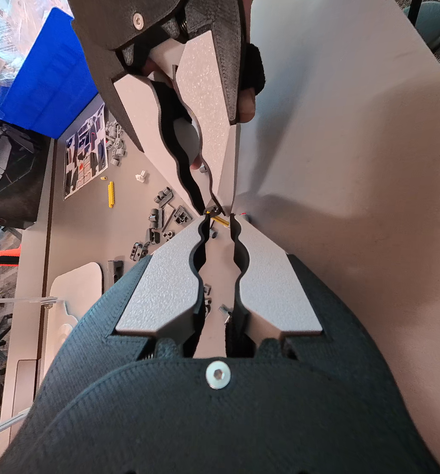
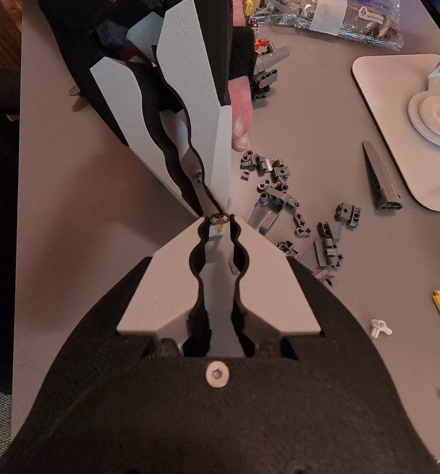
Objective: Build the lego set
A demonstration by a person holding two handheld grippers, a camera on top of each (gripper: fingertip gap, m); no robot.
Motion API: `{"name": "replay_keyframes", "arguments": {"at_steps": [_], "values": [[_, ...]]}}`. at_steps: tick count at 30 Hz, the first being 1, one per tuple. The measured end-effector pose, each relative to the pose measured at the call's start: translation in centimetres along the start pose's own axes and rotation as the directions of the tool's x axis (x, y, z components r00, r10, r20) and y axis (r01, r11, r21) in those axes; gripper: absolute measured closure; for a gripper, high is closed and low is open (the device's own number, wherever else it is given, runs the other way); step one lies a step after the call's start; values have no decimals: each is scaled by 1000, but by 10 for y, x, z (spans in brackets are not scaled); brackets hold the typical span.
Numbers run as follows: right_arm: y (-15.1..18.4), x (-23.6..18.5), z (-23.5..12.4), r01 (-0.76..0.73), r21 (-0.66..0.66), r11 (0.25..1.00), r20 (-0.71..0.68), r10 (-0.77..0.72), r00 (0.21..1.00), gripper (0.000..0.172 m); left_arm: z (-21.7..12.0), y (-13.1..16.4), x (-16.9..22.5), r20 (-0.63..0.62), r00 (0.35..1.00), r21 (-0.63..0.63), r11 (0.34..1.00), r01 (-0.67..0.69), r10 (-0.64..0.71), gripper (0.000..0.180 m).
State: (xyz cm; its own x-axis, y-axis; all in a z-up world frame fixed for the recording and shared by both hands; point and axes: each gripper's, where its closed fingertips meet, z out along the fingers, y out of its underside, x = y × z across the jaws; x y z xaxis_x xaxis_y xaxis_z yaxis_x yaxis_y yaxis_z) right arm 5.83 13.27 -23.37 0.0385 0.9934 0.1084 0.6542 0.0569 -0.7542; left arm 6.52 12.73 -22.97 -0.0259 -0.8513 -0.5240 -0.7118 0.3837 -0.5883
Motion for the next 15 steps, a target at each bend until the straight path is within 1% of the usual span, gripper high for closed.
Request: {"name": "replay_keyframes", "arguments": {"at_steps": [3,15], "values": [[-1,1,-1,5,-6,1000,-9,-5,1000,155,0,0,0,-2,1000,1,1000,0,0,167],[0,-2,0,23,-57,998,-12,-24,1000,159,0,-1,1,-5,1000,-4,1000,-20,20,168]]}}
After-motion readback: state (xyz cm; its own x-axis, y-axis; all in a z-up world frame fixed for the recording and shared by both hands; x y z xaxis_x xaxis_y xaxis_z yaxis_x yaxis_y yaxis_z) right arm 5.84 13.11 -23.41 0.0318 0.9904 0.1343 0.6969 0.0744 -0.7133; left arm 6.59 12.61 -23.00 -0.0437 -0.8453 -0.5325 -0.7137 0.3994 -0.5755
